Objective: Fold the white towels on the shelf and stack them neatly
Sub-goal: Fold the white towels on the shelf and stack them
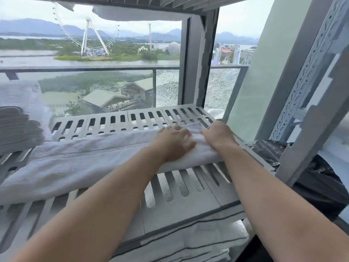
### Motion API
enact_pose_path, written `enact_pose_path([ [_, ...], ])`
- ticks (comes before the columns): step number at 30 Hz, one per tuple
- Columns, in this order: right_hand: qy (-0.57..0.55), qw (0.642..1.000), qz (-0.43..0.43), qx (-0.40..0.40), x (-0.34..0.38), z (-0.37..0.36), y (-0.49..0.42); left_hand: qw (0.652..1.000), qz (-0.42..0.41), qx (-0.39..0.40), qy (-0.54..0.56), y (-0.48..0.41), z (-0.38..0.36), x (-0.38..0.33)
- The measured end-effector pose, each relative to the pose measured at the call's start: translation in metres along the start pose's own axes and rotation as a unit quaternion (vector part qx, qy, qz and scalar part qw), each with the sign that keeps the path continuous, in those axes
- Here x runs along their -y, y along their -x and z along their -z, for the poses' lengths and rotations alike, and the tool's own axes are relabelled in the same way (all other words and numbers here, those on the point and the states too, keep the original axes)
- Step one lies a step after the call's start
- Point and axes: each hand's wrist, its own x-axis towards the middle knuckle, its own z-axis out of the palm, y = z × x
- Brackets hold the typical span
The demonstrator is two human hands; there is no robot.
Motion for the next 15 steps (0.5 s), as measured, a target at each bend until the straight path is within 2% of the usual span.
enact_pose_path([
  [3, 0.027, 0.999, 0.022, 0.018, -0.003, 0.001, -0.009, 0.996, -0.033, 0.072, -0.029, -0.001, -0.009, 0.002],
  [7, 0.049, 0.998, 0.033, 0.002, -0.007, 0.001, -0.008, 0.993, -0.04, 0.11, -0.034, -0.004, -0.007, 0.004],
  [9, 0.035, 0.998, 0.028, 0.037, -0.002, 0.004, -0.009, 0.99, -0.039, 0.125, -0.044, -0.005, -0.007, 0.0],
  [12, 0.045, 0.991, 0.075, 0.105, 0.008, 0.009, -0.014, 0.991, -0.04, 0.12, -0.054, -0.003, -0.005, -0.005],
  [15, 0.04, 0.989, 0.076, 0.122, 0.005, 0.009, -0.019, 0.995, 0.003, 0.083, -0.057, 0.001, 0.0, -0.004],
])
